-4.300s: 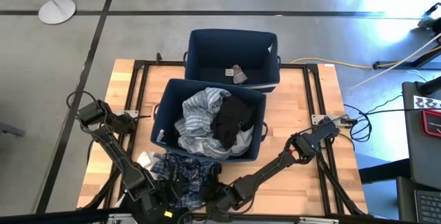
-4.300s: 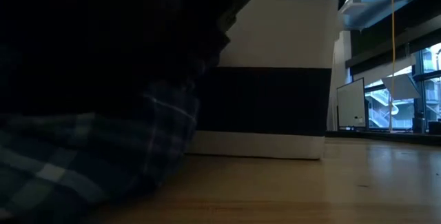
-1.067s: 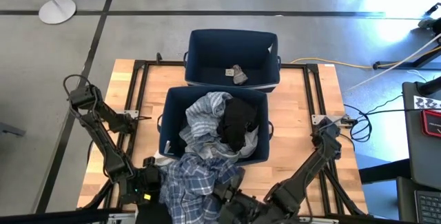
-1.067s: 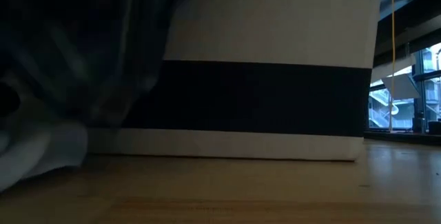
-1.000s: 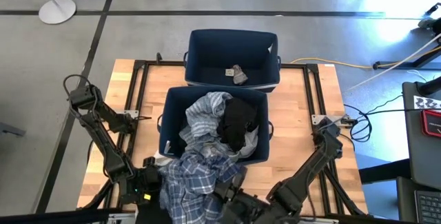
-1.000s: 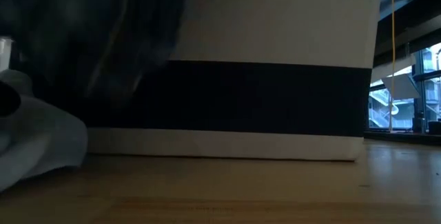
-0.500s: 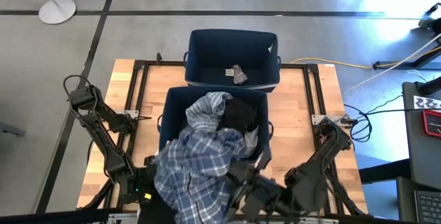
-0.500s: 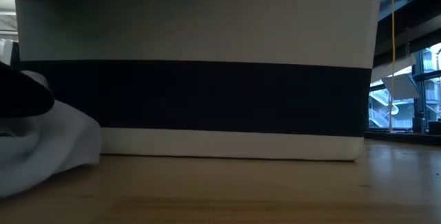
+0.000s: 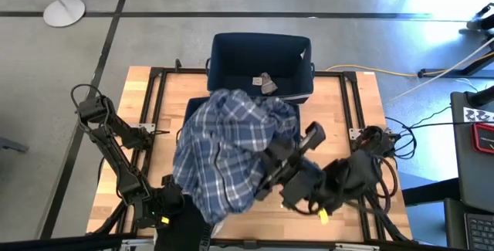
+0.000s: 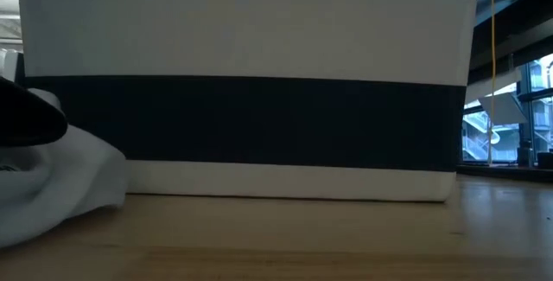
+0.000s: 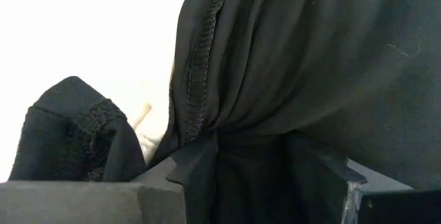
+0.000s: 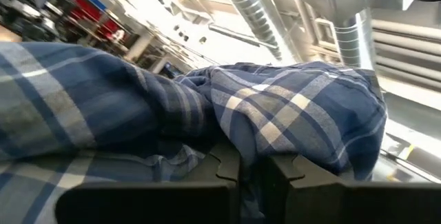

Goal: Sort clothes
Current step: Put the blue polo shirt into the bottom blue laundry bin

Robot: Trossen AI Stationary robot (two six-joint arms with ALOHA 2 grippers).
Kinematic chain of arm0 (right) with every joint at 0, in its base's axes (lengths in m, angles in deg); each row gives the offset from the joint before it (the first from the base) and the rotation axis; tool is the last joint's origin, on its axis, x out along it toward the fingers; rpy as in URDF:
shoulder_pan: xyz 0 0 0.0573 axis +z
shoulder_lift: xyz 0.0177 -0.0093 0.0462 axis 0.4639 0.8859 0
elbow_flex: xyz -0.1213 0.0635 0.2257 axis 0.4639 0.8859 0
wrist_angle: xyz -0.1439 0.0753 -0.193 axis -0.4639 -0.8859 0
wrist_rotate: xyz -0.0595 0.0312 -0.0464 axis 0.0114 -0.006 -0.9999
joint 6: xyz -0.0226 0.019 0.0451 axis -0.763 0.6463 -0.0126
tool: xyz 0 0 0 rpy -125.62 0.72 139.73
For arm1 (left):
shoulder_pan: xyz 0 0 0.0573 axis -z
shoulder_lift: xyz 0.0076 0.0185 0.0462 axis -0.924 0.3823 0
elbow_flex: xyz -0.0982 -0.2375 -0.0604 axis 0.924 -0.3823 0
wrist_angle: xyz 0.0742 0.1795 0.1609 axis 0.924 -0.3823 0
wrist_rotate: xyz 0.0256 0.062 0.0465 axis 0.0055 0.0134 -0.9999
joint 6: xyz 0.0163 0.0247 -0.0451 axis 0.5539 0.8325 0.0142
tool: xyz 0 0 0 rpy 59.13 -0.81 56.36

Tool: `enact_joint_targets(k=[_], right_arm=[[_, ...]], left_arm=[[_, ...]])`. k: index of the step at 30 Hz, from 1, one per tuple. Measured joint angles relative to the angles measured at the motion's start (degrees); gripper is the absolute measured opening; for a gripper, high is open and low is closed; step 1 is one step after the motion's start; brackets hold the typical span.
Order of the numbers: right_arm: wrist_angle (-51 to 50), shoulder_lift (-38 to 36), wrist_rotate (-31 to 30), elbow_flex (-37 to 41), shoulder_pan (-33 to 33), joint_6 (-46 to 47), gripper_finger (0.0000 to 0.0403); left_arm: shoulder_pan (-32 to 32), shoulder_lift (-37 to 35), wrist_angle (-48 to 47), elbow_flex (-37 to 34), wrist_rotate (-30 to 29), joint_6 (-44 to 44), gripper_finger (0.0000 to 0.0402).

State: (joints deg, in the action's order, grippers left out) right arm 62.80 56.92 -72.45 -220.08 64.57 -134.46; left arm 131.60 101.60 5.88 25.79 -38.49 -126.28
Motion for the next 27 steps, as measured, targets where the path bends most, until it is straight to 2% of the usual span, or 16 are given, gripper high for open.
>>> enact_joint_targets(k=[8, 13, 19, 23, 27], right_arm=[[0.06, -2.16, -0.46, 0.00, -3.92, -5.16, 0.0026], [-0.56, -2.54, -6.09, 0.01, -5.66, -5.22, 0.0026], [-12.22, -2.52, -9.26, 0.20, -5.99, 2.55, 0.0026], [-21.53, -2.47, -15.59, 0.22, -5.98, 13.42, 0.0026], [-30.67, -2.47, -17.35, 0.22, -6.25, 23.12, 0.0026]], left_arm=[[0.00, 0.00, 0.07, 0.00, -0.01, 0.22, 0.0166], [0.00, -0.02, 0.09, 0.00, -0.07, 0.23, 0.0166], [0.00, -0.02, 0.13, 0.00, -0.11, 0.24, 0.0166], [0.02, -0.02, 0.15, 0.00, -0.26, 0.24, 0.0166], [0.04, -0.02, 0.16, 0.00, -0.47, 0.24, 0.0166]])
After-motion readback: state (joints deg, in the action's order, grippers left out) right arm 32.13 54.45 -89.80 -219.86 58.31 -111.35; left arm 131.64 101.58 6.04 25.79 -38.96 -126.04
